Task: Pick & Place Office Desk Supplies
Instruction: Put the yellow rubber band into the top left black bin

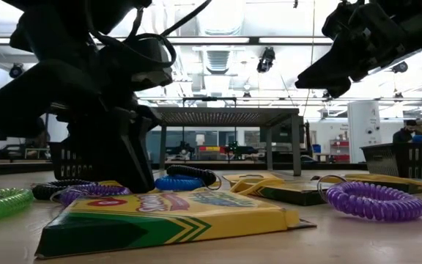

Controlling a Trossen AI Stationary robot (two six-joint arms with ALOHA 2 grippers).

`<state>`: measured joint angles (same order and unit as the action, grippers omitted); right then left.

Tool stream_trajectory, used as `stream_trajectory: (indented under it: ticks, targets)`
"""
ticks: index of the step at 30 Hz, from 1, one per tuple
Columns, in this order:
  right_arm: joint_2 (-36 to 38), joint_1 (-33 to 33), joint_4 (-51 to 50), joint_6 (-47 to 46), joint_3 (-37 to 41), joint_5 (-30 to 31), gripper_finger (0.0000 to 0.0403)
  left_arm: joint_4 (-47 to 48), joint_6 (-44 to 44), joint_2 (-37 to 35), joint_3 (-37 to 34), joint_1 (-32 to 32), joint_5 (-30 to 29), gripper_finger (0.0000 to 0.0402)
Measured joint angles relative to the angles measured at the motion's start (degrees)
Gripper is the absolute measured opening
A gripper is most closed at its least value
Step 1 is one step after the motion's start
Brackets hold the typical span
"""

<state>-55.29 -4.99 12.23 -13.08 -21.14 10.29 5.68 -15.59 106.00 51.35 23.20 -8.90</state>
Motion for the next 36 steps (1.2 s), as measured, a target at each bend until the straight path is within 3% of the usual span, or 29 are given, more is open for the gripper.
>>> stream_trajectory:
  ticks: [10, 19, 22, 27, 36]
  targets:
    - [0.0, 0.0, 0.0, 0.0, 0.0, 0.1, 0.0114, -0.2, -5.7, 0.0, -0.1, -0.1, 2.9, 0.0094]
    - [0.0, 0.0, 0.0, 0.0, 0.0, 0.2, 0.011, -0.4, 2.2, 0.5, -0.1, 0.0, 0.6, 0.0093]
    - [0.0, 0.0, 0.0, 0.0, 0.0, 0.2, 0.0111, -0.3, 2.1, 1.0, 0.0, 0.0, 0.6, 0.0077]
    - [0.0, 0.0, 0.0, 0.0, 0.0, 0.2, 0.0107, -0.2, 0.2, 1.4, 0.2, 0.0, 1.0, 0.0012]
    - [0.0, 0.0, 0.1, 0.0, 0.0, 0.2, 0.0105, 2.8, -0.7, -3.3, 0.9, -0.2, -2.3, 0.0002]
